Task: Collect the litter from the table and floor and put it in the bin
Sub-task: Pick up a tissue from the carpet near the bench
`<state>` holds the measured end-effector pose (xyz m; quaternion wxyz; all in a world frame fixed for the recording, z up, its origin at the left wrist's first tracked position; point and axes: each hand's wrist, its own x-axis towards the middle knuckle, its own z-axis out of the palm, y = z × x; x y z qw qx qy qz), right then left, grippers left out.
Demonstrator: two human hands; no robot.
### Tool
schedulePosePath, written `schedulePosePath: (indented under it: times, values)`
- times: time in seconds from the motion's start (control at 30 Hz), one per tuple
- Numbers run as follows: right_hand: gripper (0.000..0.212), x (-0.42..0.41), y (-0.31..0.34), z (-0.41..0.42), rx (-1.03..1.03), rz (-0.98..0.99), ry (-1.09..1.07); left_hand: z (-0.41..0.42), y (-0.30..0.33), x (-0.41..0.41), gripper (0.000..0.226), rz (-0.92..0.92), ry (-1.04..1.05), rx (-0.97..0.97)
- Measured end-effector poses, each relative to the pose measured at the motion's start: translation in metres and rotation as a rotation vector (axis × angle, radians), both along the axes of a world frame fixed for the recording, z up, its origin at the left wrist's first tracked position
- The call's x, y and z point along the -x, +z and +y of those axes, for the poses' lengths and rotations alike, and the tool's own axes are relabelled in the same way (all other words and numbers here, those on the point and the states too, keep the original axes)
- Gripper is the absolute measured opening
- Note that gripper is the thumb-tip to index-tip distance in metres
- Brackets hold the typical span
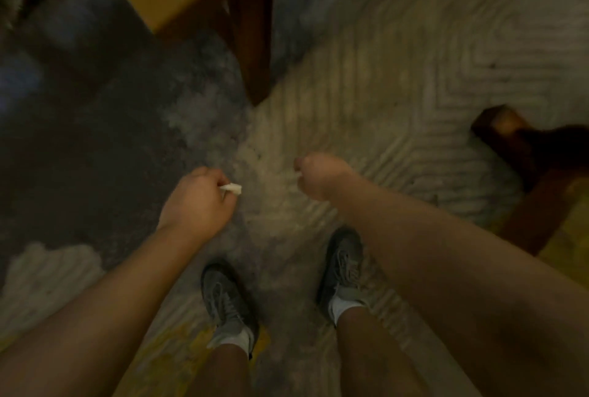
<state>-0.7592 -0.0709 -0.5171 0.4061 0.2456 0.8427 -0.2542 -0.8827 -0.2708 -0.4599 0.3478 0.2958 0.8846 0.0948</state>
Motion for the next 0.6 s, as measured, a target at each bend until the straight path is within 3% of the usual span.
schedulePosePath:
  times: [0.13, 0.37, 0.6]
  values:
    - [0.033, 0.005, 0.134, 0.014, -0.055, 0.124, -0.053, 0.028, 0.118, 0.010, 0.011, -0.025, -0.017, -0.049]
    - [0.039, -0.014, 0.390, 0.024, -0.250, 0.208, -0.206, 0.059, 0.345, 0.029, 0.016, 0.006, -0.109, -0.229]
    - [0.034, -0.045, 0.547, 0.026, -0.409, 0.312, -0.442, 0.093, 0.467, 0.040, 0.018, 0.018, -0.252, -0.308]
